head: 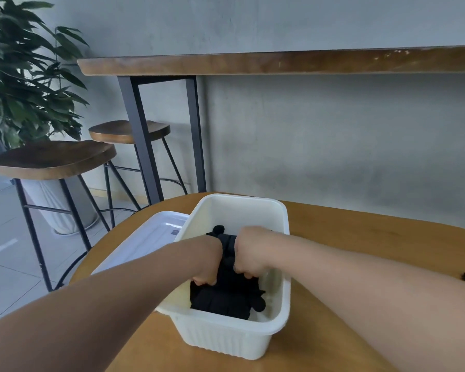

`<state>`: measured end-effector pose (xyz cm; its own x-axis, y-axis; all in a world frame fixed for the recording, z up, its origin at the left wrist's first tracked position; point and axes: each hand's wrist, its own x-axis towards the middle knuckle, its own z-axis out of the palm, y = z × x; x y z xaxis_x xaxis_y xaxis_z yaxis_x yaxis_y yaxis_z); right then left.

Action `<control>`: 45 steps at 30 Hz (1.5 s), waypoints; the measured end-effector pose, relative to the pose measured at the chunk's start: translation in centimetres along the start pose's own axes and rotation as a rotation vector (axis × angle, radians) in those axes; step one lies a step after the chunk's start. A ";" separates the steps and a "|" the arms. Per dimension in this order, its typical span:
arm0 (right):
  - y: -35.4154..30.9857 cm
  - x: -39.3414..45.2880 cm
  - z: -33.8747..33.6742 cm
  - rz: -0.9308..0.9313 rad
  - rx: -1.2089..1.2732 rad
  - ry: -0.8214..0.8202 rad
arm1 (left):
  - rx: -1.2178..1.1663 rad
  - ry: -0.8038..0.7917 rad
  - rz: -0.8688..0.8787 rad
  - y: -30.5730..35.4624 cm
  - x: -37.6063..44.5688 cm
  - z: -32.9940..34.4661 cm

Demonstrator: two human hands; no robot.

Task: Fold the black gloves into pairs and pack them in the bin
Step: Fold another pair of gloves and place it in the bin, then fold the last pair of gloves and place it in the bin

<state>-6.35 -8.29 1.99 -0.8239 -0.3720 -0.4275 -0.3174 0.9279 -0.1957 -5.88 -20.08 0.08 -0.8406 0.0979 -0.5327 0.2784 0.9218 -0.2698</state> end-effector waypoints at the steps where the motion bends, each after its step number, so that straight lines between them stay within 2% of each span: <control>1: 0.5 -0.8 -0.8 -0.021 0.105 0.106 | -0.038 0.028 -0.004 -0.2 -0.2 -0.6; 7: 5.2 -4.5 -4.0 0.032 0.316 0.402 | -0.150 0.174 -0.007 0.6 -3.4 -4.6; 11: 9.4 -7.1 -4.4 0.079 0.454 0.568 | -0.280 0.407 0.023 2.8 -4.3 -7.4; 15: 13.5 -9.9 -2.2 0.119 0.675 0.654 | -0.487 0.629 0.112 8.3 -4.8 -10.5; 18: 17.5 -11.7 0.8 0.187 0.791 0.708 | -0.526 0.701 0.210 14.3 -4.9 -12.6; 21: 21.8 -13.8 3.9 0.262 0.862 0.709 | -0.561 0.675 0.305 20.0 -3.9 -13.0; 24: 27.2 -16.5 6.7 0.399 0.896 0.705 | -0.579 0.561 0.376 26.2 -1.6 -12.6; 28: 33.2 -18.3 9.4 0.596 0.806 0.726 | -0.666 0.392 0.409 33.4 2.5 -10.9; 31: 36.4 -18.1 10.4 0.651 0.705 0.745 | -0.788 0.297 0.415 36.8 5.9 -10.0; 37: 39.2 -14.8 10.6 0.692 0.358 0.682 | -0.841 0.280 0.450 39.1 10.5 -9.9; 41: 40.8 -13.6 10.8 0.745 0.227 0.628 | -0.832 0.273 0.461 39.3 11.8 -10.6; 45: 41.2 -14.0 11.2 0.721 0.138 0.625 | -0.779 0.263 0.466 39.3 12.0 -10.8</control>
<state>-2.63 34.81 -9.94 -0.9131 0.4040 0.0542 0.3879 0.9020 -0.1894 -10.03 21.40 -8.23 -0.8269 0.5138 -0.2284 0.3040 0.7502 0.5872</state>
